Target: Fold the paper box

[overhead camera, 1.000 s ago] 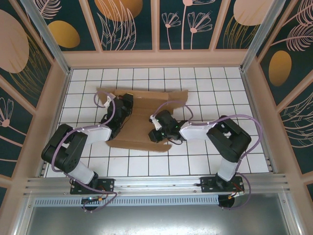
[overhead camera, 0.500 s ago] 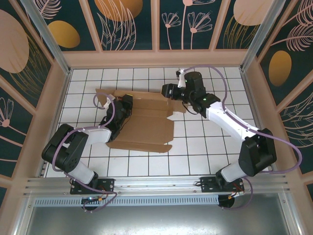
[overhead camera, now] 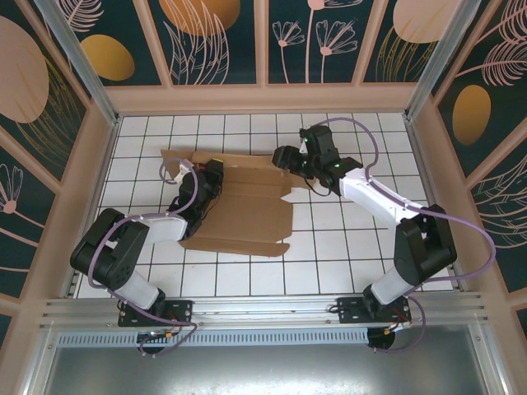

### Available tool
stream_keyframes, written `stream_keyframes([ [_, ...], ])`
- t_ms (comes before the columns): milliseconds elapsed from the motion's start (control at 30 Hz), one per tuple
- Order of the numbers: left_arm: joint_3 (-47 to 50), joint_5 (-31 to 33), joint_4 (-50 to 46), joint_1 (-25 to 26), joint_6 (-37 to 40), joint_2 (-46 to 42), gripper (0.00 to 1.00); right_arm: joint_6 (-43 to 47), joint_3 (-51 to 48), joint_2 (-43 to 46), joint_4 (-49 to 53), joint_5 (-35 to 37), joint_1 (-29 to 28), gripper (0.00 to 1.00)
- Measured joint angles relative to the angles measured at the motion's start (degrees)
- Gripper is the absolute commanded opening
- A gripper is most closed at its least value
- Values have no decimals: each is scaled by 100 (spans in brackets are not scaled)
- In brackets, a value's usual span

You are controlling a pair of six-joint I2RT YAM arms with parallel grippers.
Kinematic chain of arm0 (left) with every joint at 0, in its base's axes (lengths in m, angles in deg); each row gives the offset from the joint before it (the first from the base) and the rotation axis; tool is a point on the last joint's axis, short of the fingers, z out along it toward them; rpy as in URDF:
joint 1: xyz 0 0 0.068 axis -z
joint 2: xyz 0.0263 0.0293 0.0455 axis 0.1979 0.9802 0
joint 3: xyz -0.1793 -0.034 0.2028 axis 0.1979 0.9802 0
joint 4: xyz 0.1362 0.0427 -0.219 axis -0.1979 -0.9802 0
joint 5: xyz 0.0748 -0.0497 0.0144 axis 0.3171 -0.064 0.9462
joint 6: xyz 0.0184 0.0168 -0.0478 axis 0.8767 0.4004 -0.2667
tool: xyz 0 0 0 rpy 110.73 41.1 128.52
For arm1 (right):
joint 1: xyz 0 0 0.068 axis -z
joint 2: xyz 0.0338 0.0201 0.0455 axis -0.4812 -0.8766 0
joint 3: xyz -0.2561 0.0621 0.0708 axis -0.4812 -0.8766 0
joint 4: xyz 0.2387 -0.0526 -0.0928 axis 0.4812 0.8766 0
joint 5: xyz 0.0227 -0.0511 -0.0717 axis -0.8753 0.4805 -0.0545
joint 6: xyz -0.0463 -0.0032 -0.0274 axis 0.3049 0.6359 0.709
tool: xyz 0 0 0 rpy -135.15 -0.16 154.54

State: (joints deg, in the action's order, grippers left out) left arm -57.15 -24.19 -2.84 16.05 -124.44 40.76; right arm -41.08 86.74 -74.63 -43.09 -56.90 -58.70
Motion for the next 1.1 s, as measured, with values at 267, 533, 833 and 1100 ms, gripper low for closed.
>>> stream_keyframes([
  [267, 0, 0, -2, 0, 0, 0, 0, -415, -61, -601, -708, -863, 107, 59],
  [533, 0, 0, -2, 0, 2, 0, 0, -872, -413, -636, -1517, -1467, 177, 36],
  [833, 0, 7, -9, 0, 2, -2, 0, -361, -586, -378, -1285, -1010, 262, 60],
  [1100, 0, 28, -133, 7, 9, -81, 0, 564, -1921, 1329, -1126, -74, 236, 18],
])
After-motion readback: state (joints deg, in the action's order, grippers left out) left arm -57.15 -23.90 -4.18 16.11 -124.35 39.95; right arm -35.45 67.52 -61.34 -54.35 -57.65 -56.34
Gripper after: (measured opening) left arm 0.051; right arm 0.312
